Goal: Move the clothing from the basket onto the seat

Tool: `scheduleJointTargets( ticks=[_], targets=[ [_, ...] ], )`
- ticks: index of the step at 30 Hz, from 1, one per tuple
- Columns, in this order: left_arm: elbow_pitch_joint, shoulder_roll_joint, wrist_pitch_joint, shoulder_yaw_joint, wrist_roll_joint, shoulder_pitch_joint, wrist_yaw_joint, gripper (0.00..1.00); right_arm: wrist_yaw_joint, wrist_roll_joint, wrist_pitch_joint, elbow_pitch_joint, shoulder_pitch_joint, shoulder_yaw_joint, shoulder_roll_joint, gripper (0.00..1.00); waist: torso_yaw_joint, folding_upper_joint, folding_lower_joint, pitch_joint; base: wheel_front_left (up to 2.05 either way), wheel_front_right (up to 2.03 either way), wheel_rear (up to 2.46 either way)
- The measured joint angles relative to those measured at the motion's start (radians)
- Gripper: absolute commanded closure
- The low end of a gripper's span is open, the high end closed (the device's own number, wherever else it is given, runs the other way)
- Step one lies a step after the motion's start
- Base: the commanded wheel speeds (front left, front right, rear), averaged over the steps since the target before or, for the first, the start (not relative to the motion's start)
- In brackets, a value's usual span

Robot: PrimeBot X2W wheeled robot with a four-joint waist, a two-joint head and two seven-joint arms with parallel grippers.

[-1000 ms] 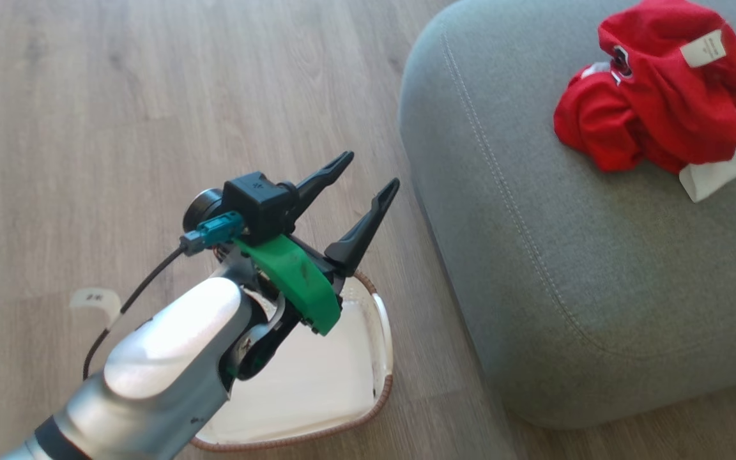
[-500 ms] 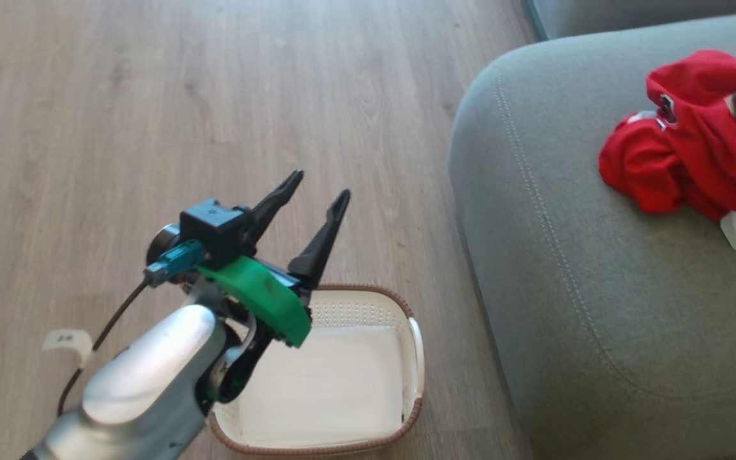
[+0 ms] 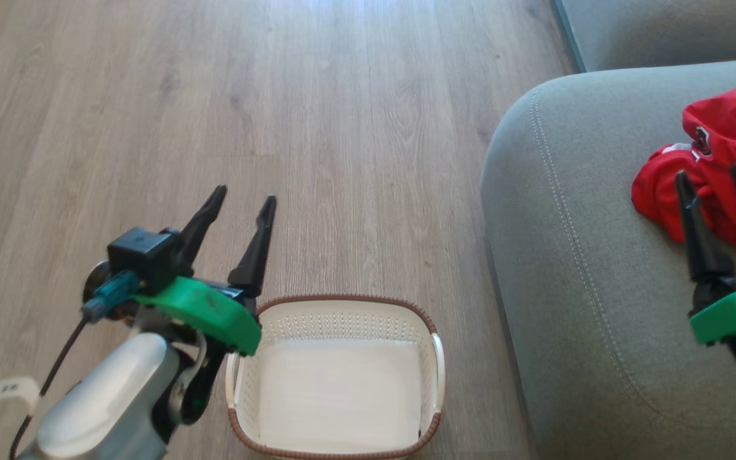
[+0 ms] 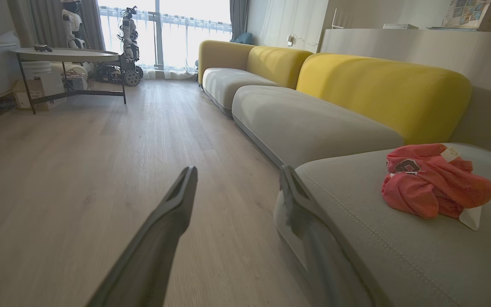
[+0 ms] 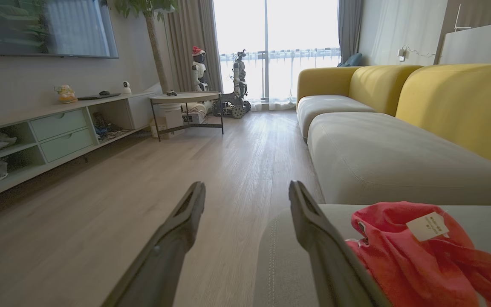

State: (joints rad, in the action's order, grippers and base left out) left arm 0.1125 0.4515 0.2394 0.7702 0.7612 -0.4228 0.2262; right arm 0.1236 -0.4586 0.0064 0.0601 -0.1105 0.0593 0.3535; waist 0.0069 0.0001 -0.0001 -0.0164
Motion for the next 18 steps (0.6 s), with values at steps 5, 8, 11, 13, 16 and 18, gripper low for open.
scheduleJointTargets(
  ticks=[5,8,11,13,16,18],
  targets=[
    [-0.014,0.019,0.009,-0.049,0.0,0.057,0.022,0.0,0.0,0.019,-0.018,0.023,0.047,-0.001,-0.047,0.0,0.013,0.0,0.0,0.008,0.0,0.0,0.0],
    [-0.026,0.022,0.01,-0.085,-0.001,0.105,0.04,0.0,0.0,0.034,-0.039,0.032,0.073,-0.001,-0.074,0.0,0.019,0.0,0.0,0.016,0.0,0.0,0.0],
    [-0.042,0.022,0.01,-0.123,-0.018,0.161,0.057,0.0,0.0,0.045,-0.067,0.028,0.099,-0.002,-0.084,0.0,0.026,0.0,0.0,0.021,0.0,0.0,0.0],
    [-0.052,0.022,0.01,-0.152,-0.038,0.194,0.065,0.0,0.0,0.045,-0.082,0.022,0.108,-0.004,-0.095,0.0,0.03,0.0,0.0,0.024,0.0,0.0,0.0],
    [-0.067,0.017,0.01,-0.202,-0.071,0.243,0.074,0.0,0.0,0.055,-0.096,0.018,0.122,-0.01,-0.107,0.0,0.035,0.0,0.0,0.026,0.0,0.0,0.0],
    [-0.081,0.01,0.01,-0.239,-0.103,0.276,0.076,0.0,0.0,0.055,-0.105,0.009,0.133,-0.014,-0.11,0.0,0.039,0.0,0.0,0.027,0.0,0.0,0.0]
  ],
)
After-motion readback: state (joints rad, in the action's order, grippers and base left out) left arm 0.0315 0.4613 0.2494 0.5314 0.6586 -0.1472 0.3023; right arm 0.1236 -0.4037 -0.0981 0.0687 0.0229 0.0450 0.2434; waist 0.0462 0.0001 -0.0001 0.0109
